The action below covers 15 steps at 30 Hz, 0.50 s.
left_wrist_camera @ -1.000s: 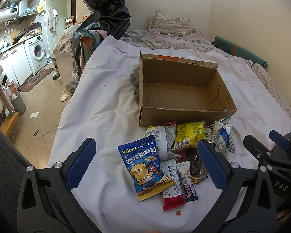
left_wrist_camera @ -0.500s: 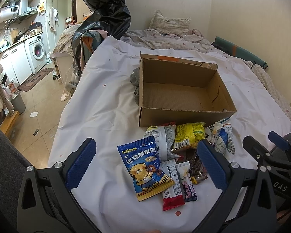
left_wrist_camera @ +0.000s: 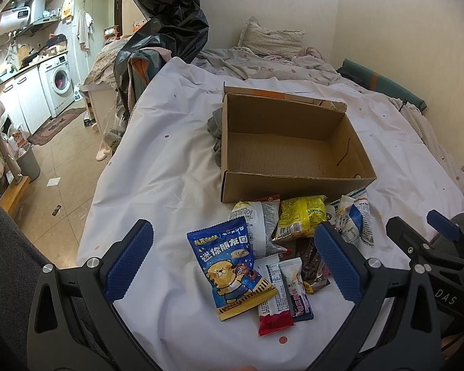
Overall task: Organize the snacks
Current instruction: 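Grasp the blue cartoon chip bag with the left gripper while the right grasps the yellow bag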
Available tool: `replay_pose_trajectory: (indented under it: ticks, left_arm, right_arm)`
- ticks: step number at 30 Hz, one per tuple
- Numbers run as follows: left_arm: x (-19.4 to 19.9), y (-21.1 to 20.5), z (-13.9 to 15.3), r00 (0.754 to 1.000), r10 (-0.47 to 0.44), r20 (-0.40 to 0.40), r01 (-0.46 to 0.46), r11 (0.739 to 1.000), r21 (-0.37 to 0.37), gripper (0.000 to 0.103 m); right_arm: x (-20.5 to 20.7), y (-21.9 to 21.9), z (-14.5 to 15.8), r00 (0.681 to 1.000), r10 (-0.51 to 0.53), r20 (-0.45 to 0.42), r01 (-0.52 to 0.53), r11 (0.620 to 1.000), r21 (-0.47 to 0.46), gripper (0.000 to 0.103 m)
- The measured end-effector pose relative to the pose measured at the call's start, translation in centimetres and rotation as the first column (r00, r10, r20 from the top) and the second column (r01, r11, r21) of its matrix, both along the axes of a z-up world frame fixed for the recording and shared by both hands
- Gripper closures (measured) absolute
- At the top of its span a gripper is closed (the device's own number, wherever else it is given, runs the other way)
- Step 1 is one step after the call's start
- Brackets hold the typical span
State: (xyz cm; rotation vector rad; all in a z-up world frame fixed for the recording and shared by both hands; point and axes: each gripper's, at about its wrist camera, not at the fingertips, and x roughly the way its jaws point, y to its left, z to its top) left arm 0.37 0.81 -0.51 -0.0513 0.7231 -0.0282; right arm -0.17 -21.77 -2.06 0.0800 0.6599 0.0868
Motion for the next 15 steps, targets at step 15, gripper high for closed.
replay_pose_trajectory:
  ticks: [15]
  left_arm:
    - [5.8,6.0,-1.7,0.938,0.206,-0.278,-0.259,0.951,-0.168,0.000]
  right_arm:
    - [0.8,-2.7,-0.2,0.995,-0.071,-0.069,0.081,0.987,0.137,0.000]
